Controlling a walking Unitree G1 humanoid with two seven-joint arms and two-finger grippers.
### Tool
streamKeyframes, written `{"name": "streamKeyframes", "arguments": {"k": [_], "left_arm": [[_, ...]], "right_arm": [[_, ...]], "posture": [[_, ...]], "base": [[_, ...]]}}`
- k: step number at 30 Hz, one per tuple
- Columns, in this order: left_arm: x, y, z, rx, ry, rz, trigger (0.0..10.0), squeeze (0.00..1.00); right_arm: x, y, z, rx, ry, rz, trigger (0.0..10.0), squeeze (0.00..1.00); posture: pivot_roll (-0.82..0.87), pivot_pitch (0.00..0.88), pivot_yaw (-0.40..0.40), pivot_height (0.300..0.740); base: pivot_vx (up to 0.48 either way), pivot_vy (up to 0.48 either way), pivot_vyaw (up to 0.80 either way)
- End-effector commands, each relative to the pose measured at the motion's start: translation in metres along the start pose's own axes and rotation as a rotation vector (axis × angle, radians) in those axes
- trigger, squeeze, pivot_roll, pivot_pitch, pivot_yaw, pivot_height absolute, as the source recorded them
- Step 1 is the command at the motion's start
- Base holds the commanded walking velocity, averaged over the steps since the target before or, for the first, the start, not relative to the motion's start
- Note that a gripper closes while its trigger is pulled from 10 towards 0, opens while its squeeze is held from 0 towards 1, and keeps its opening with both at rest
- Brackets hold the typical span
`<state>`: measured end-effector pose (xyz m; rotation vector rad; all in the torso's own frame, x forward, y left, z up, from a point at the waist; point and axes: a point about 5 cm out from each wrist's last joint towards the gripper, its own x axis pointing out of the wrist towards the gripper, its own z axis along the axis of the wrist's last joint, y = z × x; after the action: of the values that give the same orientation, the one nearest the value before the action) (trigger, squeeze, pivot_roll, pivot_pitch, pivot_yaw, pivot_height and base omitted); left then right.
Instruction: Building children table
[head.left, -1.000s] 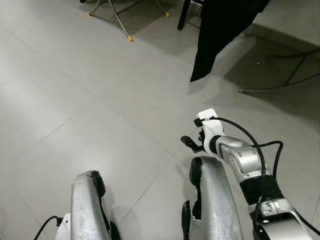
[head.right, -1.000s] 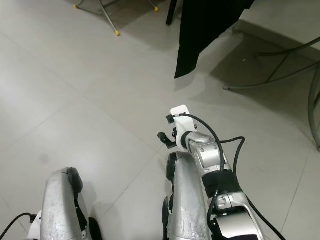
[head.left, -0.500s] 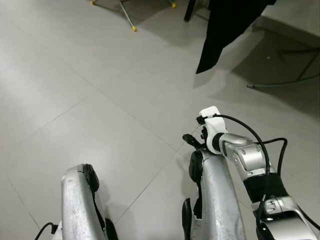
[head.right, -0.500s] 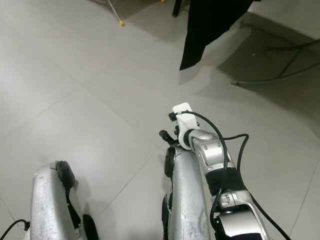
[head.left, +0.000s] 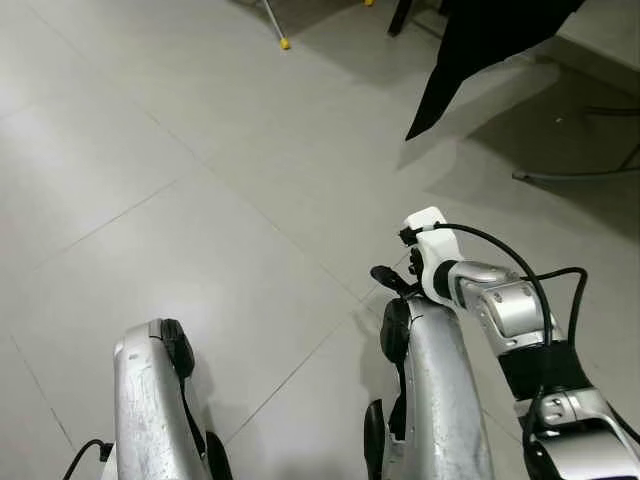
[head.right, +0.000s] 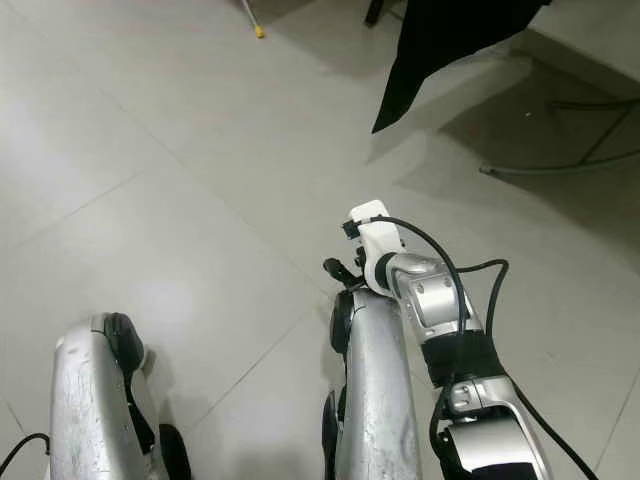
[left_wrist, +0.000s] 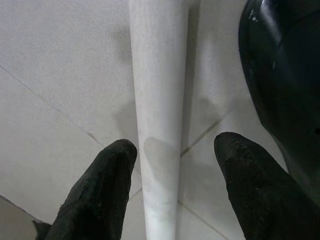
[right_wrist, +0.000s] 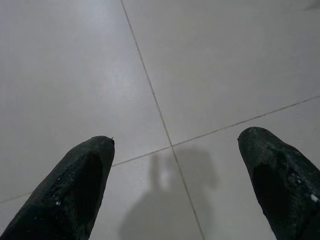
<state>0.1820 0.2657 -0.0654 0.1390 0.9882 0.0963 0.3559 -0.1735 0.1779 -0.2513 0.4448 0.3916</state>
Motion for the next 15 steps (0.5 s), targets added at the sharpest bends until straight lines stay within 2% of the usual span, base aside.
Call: {"name": "streamKeyframes", "arguments": {"k": [1, 15], "left_arm": [[0.001, -0.015, -0.009, 0.057, 0.021, -0.039, 10.0, 0.00], [0.002, -0.018, 0.002, 0.056, -0.026, -0.038, 10.0, 0.00]], "right_arm": [[-0.004, -0.001, -0.012, 0.011, 0.042, 0.005, 10.0, 0.00], [-0.031, -0.010, 0.003, -0.019, 0.029, 0.006, 10.0, 0.00]], "posture": [[-0.16, 0.410, -0.095, 0.300], [-0.31, 0.509, -0.179, 0.300]], "base": [[0.000, 0.000, 0.00], [0.000, 0.000, 0.00]]}}
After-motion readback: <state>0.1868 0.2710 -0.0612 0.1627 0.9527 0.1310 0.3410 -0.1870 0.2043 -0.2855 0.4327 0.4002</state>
